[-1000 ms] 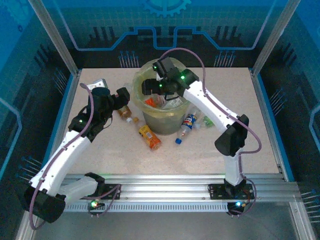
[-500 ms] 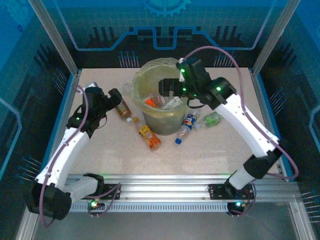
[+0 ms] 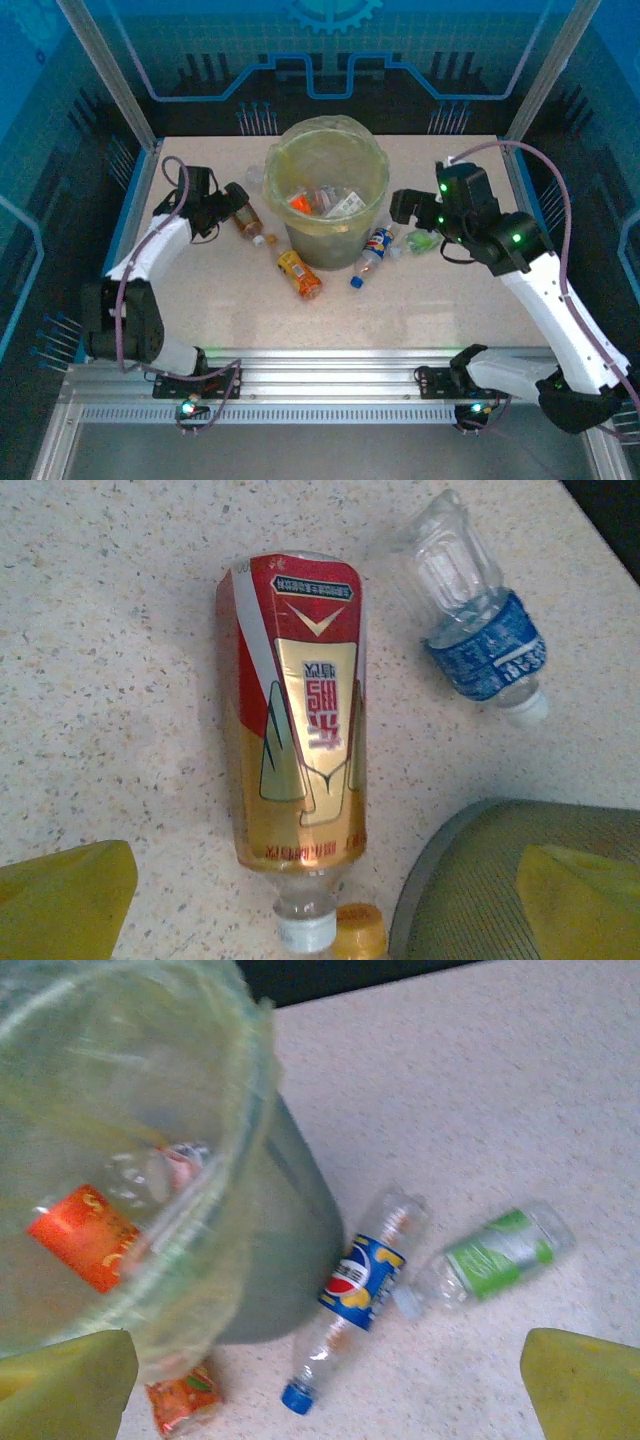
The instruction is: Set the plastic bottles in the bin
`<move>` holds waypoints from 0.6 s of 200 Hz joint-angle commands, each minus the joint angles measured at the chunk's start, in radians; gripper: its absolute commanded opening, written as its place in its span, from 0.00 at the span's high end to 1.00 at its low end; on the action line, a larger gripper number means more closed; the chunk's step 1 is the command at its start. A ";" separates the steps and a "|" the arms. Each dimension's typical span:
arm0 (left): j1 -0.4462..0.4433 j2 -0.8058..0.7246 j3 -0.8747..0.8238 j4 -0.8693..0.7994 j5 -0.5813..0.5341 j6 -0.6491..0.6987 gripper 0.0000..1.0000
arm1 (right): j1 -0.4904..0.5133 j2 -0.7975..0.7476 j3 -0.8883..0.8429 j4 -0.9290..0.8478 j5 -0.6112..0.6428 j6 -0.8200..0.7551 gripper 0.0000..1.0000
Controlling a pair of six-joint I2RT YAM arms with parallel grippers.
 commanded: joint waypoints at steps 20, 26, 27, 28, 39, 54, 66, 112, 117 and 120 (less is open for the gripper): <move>0.041 0.139 0.141 -0.010 0.050 0.010 0.01 | -0.054 -0.045 -0.110 -0.058 -0.019 0.048 0.00; 0.044 0.162 0.161 -0.016 0.050 0.013 0.01 | -0.058 -0.047 -0.125 -0.063 -0.019 0.051 0.00; 0.044 0.166 0.164 -0.017 0.050 0.015 0.01 | -0.058 -0.047 -0.127 -0.063 -0.019 0.052 0.01; 0.045 0.170 0.166 -0.018 0.049 0.015 0.01 | -0.058 -0.047 -0.129 -0.064 -0.019 0.053 0.00; 0.048 0.209 0.200 -0.032 0.047 0.022 0.01 | -0.061 -0.049 -0.152 -0.069 -0.019 0.060 0.00; 0.053 0.256 0.240 -0.046 0.044 0.028 0.01 | -0.065 -0.049 -0.178 -0.074 -0.020 0.070 0.00; 0.054 0.295 0.265 -0.055 0.046 0.031 0.01 | -0.064 -0.049 -0.193 -0.074 -0.021 0.080 0.00; 0.055 0.400 0.347 -0.093 0.044 0.043 0.01 | -0.065 -0.069 -0.226 -0.067 -0.019 0.096 0.00; 0.055 0.407 0.353 -0.096 0.043 0.044 0.01 | -0.065 -0.071 -0.227 -0.067 -0.019 0.097 0.00; 0.054 0.412 0.356 -0.098 0.042 0.044 0.01 | -0.066 -0.073 -0.229 -0.067 -0.019 0.098 0.00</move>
